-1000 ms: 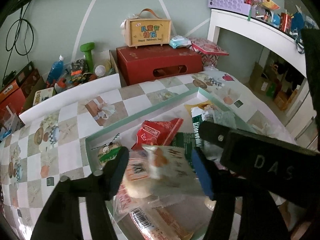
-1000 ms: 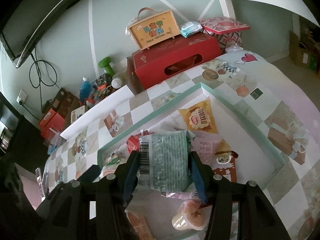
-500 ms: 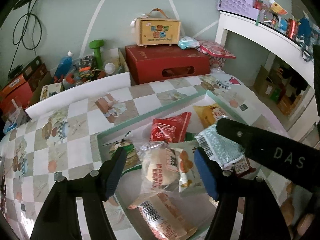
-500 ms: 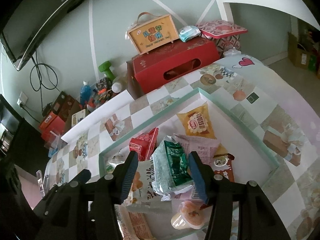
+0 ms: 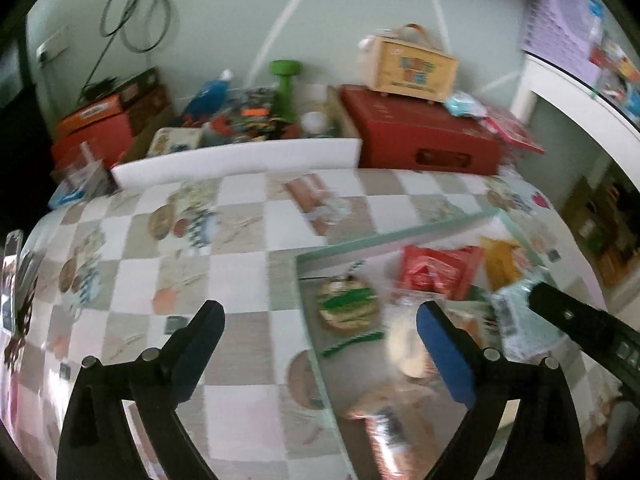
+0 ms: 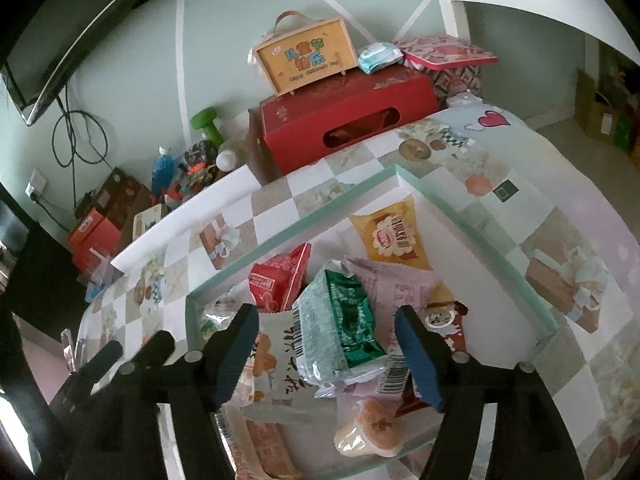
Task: Organize snacks
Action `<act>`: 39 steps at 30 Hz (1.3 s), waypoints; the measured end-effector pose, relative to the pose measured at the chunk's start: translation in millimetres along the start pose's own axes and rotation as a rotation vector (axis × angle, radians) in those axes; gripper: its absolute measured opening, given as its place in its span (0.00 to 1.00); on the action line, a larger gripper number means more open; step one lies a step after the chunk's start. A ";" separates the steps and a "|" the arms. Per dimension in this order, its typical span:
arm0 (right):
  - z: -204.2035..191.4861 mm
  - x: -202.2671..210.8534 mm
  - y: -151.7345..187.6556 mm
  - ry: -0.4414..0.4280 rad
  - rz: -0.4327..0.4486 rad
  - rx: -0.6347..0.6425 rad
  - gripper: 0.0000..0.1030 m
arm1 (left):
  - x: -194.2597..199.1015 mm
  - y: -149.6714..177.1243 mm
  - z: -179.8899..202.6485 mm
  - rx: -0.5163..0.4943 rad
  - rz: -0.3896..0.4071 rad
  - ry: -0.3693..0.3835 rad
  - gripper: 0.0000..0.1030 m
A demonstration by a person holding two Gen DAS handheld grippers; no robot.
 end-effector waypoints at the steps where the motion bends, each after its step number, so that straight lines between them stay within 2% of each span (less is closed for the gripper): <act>1: -1.0 -1.2 0.3 0.001 -0.004 0.005 0.77 | -2.2 0.3 -4.4 0.014 -0.005 -0.010 0.97; 2: -2.4 -2.5 0.7 0.003 -0.009 0.013 0.77 | -4.2 0.8 -8.8 0.030 -0.010 -0.019 0.98; 5: -6.5 -5.8 1.7 0.012 -0.015 0.030 0.88 | -8.9 2.5 -19.5 0.070 -0.023 -0.038 0.99; 7: -8.1 -7.5 2.0 0.022 -0.016 0.043 1.00 | -11.0 2.9 -24.1 0.086 -0.030 -0.044 0.99; 16: -10.4 -11.4 3.8 0.062 -0.017 0.084 1.00 | -14.4 5.5 -28.4 0.108 -0.040 -0.044 1.00; 29: -15.1 -5.7 7.5 0.072 -0.013 0.117 1.00 | 0.4 11.6 -33.3 0.150 -0.024 0.044 1.00; 34: -19.9 3.9 9.5 0.061 0.000 0.130 1.00 | 14.2 13.2 -32.0 0.112 -0.002 0.003 1.00; 39: -25.2 13.4 10.4 0.046 0.017 0.144 1.00 | 33.0 16.5 -32.9 0.113 0.037 -0.109 1.00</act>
Point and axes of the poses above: each gripper's, at about its wrist camera, not at the fingertips, and x roughly against the way its jaws point, z to its right, y to its underside, the point moved 1 cm from there along -x, roughly the way its jaws point, and after that the axes turned 10 degrees about -y, right-handed, at the moved point
